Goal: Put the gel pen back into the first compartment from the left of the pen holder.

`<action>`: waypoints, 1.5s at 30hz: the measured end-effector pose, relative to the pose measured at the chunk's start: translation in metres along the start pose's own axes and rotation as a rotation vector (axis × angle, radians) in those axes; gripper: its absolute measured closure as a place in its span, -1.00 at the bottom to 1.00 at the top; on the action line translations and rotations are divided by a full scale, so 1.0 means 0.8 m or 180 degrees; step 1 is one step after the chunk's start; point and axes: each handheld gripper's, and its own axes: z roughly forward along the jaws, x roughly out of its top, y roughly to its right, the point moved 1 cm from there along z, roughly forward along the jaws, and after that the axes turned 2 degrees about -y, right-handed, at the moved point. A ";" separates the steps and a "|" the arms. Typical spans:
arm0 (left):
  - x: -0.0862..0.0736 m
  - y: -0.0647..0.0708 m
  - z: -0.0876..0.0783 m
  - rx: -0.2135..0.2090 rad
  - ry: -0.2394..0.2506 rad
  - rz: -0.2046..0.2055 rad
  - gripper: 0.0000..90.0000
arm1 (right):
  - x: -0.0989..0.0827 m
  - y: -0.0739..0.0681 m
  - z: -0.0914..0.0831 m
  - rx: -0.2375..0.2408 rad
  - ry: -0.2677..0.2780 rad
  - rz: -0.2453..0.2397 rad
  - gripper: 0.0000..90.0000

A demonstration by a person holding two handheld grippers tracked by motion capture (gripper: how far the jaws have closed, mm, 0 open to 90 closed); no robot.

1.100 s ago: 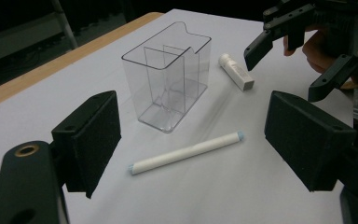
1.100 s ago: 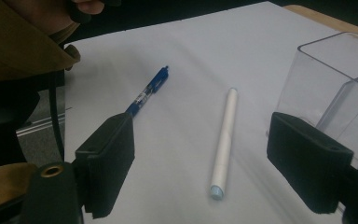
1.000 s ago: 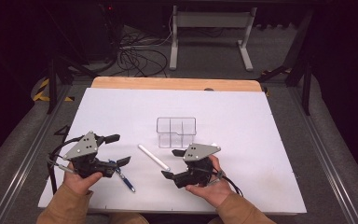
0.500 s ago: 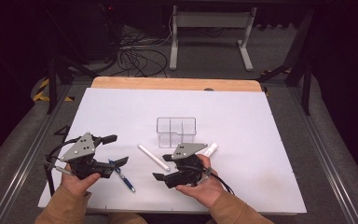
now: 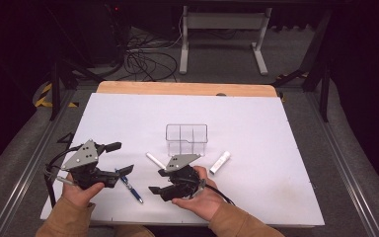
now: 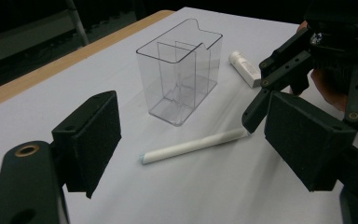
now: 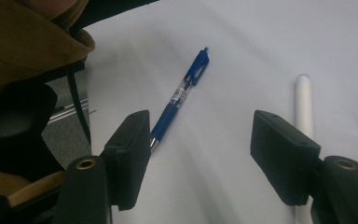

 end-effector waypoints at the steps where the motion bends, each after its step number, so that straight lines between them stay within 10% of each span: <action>1: 0.000 0.000 0.000 -0.0002 0.0007 -0.0011 -0.57 | 0.000 -0.001 0.002 0.0003 -0.0007 -0.0005 -0.14; 45: 0.000 -0.004 0.001 -0.0001 0.0001 -0.0019 -0.57 | 0.000 -0.029 0.074 0.0132 -0.0085 -0.0001 0.15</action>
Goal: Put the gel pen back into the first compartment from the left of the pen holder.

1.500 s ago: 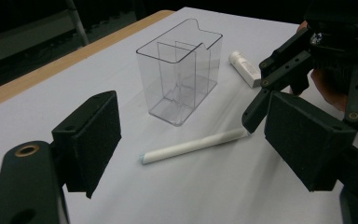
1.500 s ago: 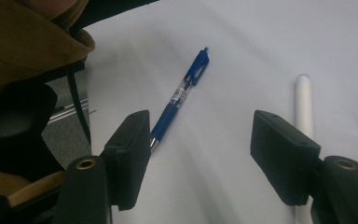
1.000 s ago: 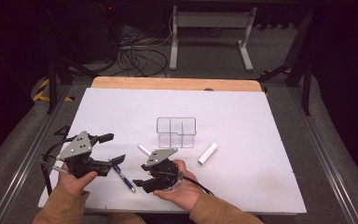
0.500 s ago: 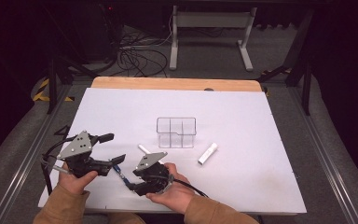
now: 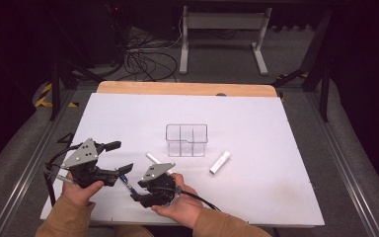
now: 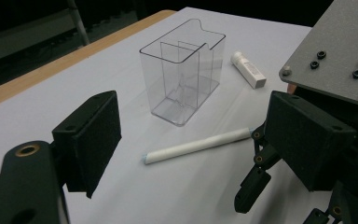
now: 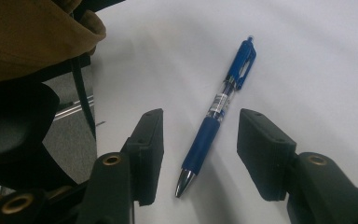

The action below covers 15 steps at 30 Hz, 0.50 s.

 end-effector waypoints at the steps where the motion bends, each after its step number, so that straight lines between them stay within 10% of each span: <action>1: 0.000 0.000 0.000 0.0003 -0.0002 -0.0001 -0.57 | 0.000 0.000 0.000 0.0002 0.0000 0.0000 0.15; 15: -0.001 -0.001 0.001 0.0034 -0.0023 -0.0014 -0.57 | -0.002 -0.004 0.008 -0.0041 -0.0114 0.0111 0.26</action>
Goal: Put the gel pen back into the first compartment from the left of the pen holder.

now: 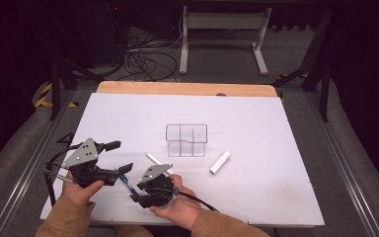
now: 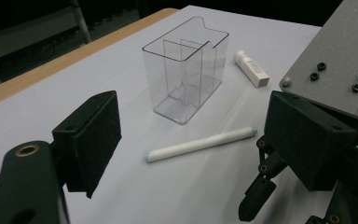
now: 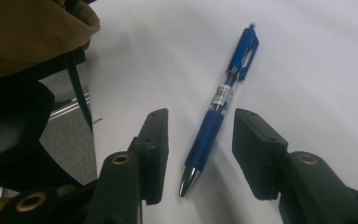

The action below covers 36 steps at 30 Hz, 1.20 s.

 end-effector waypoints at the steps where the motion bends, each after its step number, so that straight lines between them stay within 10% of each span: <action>1: 0.000 0.000 0.000 0.0000 -0.0005 0.0001 -0.57 | 0.000 0.000 0.001 -0.0014 -0.0028 0.0014 0.28; 36: -0.002 0.000 0.006 0.0015 -0.0073 -0.0005 -0.57 | -0.004 -0.019 0.017 -0.0456 -0.0177 0.0151 0.77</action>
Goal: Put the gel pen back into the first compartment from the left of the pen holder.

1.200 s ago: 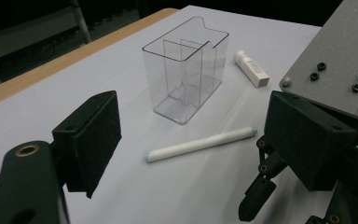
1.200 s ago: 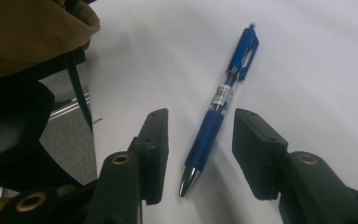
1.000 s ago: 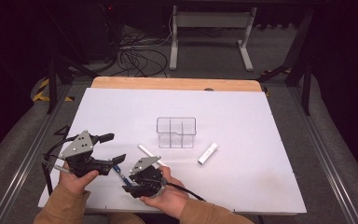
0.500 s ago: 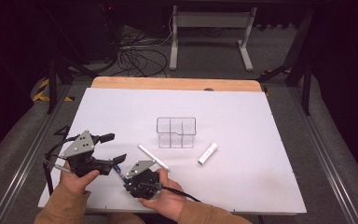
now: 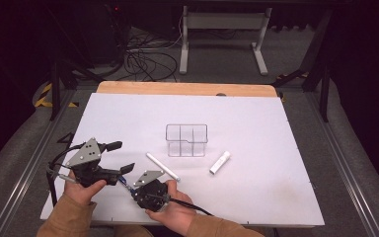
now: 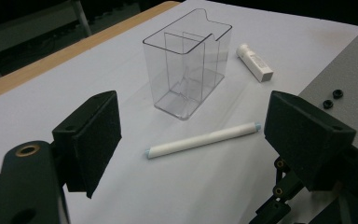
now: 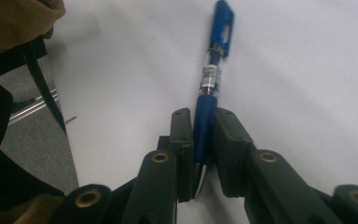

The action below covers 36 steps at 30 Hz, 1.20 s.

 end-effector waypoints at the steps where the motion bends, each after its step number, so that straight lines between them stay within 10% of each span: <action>1: 0.000 0.000 0.000 0.0002 -0.0001 0.0000 -0.57 | 0.000 0.000 0.000 -0.0003 -0.0003 0.0025 0.79; 13: 0.001 0.000 -0.002 0.0005 0.0026 0.0009 -0.57 | 0.002 0.003 -0.008 0.0021 0.0069 0.0115 0.81; 36: 0.005 0.003 -0.007 0.0022 0.0080 0.0019 -0.57 | 0.012 0.035 -0.092 0.0184 0.0123 -0.0401 0.82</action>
